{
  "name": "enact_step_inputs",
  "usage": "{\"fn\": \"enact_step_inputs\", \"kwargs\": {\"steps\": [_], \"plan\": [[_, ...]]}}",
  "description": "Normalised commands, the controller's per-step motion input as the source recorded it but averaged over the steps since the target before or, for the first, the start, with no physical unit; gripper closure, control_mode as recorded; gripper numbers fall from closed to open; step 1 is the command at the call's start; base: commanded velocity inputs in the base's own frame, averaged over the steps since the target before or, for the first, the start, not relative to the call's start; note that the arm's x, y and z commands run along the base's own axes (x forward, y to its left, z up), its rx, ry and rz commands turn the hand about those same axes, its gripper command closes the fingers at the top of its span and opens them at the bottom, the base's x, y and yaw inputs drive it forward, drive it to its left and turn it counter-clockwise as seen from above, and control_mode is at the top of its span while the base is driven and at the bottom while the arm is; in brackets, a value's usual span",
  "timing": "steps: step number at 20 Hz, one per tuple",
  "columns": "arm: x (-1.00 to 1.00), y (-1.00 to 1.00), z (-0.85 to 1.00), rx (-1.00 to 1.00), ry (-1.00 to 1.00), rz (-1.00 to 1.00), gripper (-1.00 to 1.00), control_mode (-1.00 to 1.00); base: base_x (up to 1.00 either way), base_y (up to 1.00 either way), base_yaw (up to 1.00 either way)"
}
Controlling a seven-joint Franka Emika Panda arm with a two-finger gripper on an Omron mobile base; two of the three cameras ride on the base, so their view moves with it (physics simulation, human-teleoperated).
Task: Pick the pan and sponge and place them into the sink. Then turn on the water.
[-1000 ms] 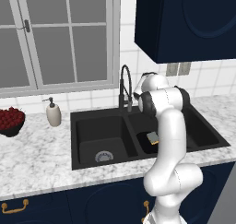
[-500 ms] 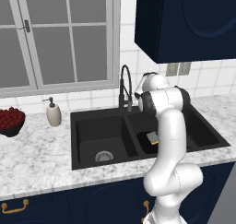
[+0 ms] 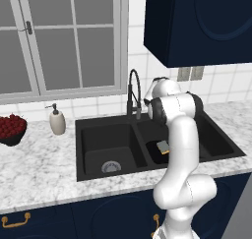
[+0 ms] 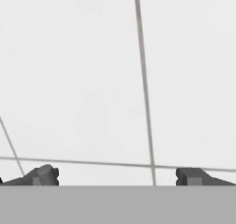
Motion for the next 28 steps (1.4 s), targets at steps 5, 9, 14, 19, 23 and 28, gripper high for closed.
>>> {"fn": "enact_step_inputs", "kwargs": {"steps": [5,9,14,19,23,28], "plan": [[0.00,-0.75,0.00,0.02,0.00,0.00,-1.00,-1.00,0.00,0.00,0.00],[0.00,-0.84,0.00,0.01,0.00,0.00,-1.00,-1.00,0.00,0.00,0.00],[0.00,-0.98,0.00,0.02,0.00,0.00,-1.00,-1.00,0.00,0.00,0.00],[0.00,-1.00,0.00,0.04,0.00,0.00,-1.00,-1.00,0.00,0.00,0.00],[0.00,-1.00,0.00,0.04,0.00,0.00,-1.00,-1.00,0.00,0.00,0.00],[0.00,-1.00,0.00,0.05,0.00,0.00,-1.00,-1.00,0.00,0.00,0.00]]}}
